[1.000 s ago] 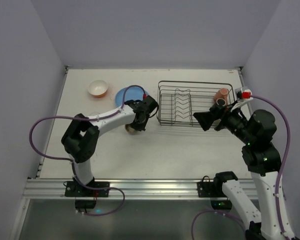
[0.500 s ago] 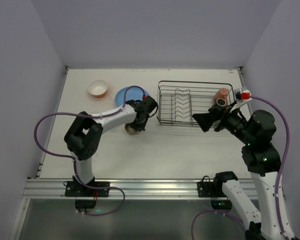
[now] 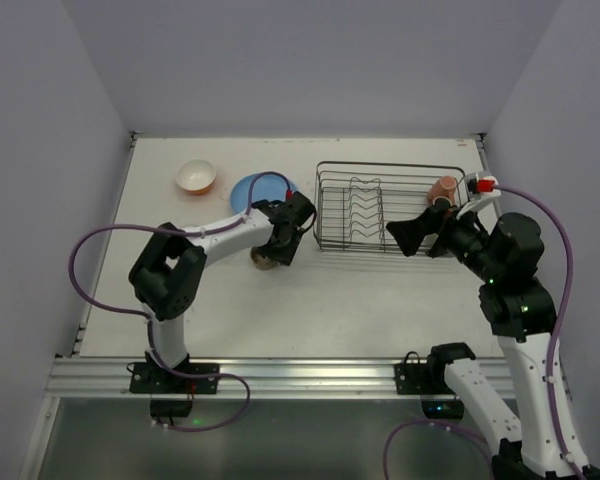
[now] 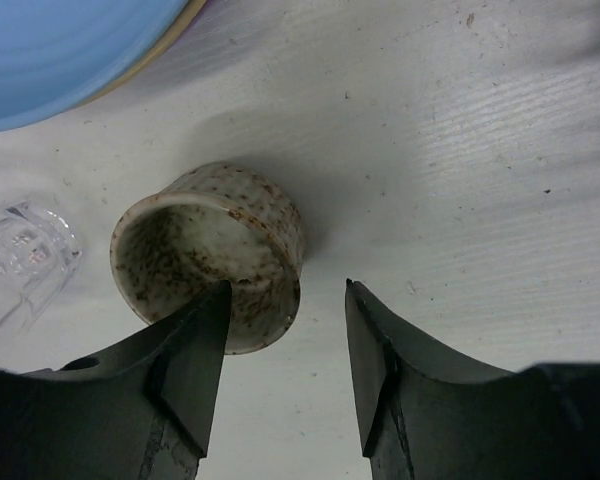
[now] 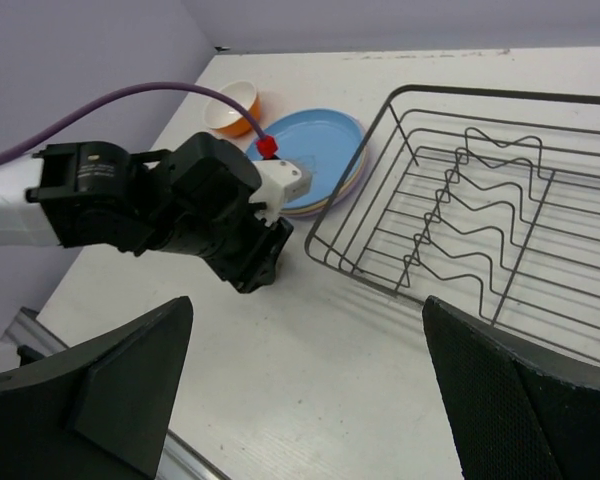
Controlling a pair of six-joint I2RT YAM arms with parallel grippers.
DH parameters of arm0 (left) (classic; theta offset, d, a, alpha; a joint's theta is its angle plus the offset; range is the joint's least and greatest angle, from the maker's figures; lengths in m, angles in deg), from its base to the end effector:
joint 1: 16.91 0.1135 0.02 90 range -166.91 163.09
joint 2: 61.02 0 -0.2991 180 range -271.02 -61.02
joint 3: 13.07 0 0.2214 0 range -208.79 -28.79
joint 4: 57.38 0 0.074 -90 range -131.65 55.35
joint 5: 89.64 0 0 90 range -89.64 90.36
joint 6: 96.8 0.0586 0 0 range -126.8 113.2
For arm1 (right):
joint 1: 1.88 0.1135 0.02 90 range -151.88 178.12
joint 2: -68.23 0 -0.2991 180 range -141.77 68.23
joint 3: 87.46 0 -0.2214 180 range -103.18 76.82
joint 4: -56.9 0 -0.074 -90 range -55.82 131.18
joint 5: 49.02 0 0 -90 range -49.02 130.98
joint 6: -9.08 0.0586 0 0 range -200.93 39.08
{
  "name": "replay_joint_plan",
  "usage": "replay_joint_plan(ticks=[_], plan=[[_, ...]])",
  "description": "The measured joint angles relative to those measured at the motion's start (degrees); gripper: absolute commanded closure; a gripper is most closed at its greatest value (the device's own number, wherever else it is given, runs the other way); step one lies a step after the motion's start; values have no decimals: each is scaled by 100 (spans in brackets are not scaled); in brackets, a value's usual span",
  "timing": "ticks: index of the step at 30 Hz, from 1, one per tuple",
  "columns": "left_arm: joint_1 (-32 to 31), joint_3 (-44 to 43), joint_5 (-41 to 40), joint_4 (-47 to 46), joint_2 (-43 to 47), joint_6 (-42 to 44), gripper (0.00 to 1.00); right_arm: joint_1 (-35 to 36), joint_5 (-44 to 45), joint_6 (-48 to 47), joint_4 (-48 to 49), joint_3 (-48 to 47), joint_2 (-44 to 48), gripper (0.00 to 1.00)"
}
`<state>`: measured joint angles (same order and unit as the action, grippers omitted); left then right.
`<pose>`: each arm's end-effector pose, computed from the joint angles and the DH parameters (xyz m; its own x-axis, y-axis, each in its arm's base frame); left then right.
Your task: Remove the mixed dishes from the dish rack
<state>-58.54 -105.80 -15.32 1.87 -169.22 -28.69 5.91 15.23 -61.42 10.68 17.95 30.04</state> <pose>0.2805 -0.2281 0.2128 -0.8877 0.3087 -0.3417 0.2753 0.9506 0.1437 0.0838 0.0372 0.4082 -0.3416 0.2567 -0.9041 -0.4585 0.7942 0.3988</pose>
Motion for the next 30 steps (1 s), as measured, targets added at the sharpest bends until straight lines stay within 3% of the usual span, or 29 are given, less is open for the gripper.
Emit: replay_joint_plan(ticks=[4,7,15,21,26,30], plan=[[-7,0,26,68,328,-15,26,4,485,-15,-17,-13,-339,1],[-70,-24,26,94,979,-48,0,4,1005,-50,-101,-133,-929,1],[-1062,-138,-125,-70,3552,-109,0,-417,2424,-142,-334,-741,-3394,1],[-1106,1207,52,-570,5475,0,0,-1023,2651,-509,-634,-1991,-4896,2],[-1099,2404,459,-946,6144,55,0,-1309,2649,-1043,-968,-3112,-6067,6],[-1099,2747,702,-1003,6129,125,0,-1344,2708,-1346,-1305,-3438,-6721,10]])
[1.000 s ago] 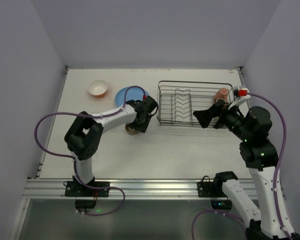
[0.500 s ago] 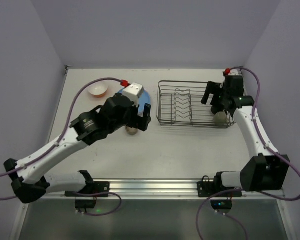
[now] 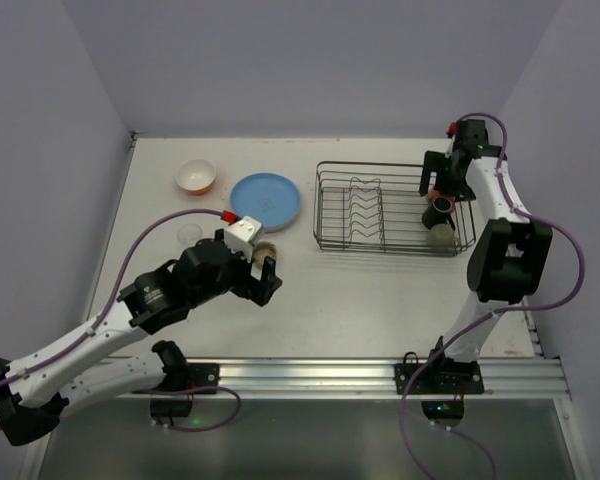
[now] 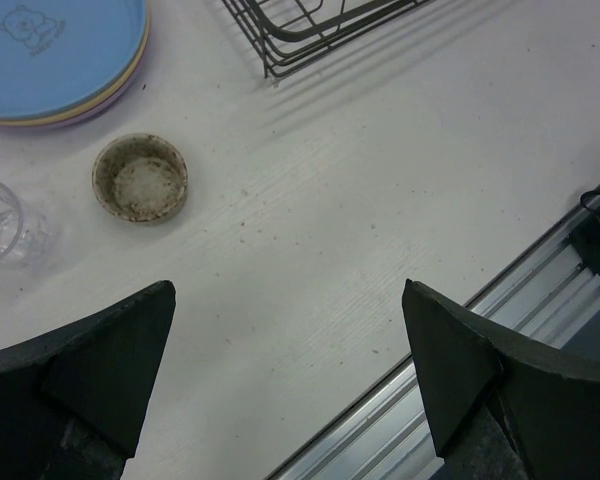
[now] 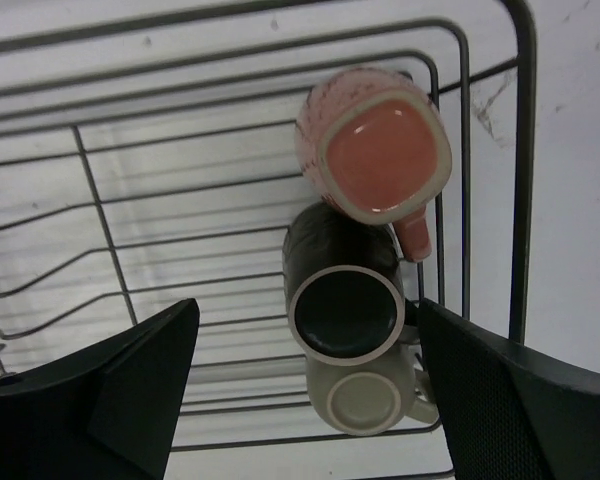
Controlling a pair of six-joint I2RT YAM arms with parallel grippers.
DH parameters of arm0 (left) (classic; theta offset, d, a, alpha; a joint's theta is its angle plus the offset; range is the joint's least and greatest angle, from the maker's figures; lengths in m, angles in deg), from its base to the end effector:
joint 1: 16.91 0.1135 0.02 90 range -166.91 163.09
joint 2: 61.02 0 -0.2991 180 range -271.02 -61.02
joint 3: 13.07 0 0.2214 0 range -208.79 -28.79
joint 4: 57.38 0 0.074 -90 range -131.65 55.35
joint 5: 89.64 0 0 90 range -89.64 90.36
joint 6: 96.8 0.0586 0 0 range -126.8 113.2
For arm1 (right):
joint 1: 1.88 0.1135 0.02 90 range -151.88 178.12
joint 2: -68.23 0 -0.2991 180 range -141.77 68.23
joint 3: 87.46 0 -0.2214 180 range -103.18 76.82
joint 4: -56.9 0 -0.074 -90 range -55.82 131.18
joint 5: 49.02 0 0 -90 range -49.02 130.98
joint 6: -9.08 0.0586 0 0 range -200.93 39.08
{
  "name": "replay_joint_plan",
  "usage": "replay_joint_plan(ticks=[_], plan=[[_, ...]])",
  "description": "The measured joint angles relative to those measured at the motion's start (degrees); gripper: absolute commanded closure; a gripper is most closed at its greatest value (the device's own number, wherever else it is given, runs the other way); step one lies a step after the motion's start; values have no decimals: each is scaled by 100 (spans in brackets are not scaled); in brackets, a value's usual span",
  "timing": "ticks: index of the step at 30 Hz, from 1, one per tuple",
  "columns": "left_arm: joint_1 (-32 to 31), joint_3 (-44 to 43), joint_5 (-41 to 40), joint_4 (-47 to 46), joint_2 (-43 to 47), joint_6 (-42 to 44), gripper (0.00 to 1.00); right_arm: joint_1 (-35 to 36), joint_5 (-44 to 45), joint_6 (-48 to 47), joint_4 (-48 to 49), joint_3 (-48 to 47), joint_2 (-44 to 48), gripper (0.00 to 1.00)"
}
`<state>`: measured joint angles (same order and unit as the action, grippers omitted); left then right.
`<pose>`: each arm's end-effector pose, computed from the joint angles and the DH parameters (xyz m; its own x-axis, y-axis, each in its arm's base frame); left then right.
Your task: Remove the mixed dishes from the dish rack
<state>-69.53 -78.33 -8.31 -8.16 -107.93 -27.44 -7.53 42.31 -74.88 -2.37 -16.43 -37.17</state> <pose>0.0914 -0.1051 0.3339 -0.5407 0.1338 -0.8305 0.5518 0.8016 -0.2302 0.3931 -0.0403 0.3061 -0.8058 0.1854 -0.5624 0.1973 0.9795 0.0402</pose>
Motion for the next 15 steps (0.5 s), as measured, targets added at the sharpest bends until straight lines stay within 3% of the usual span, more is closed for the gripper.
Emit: replay_joint_plan(ticks=[15], plan=[[0,70,354,-273,114,118,0,-66,105,-219,-450,-103,-643,30]])
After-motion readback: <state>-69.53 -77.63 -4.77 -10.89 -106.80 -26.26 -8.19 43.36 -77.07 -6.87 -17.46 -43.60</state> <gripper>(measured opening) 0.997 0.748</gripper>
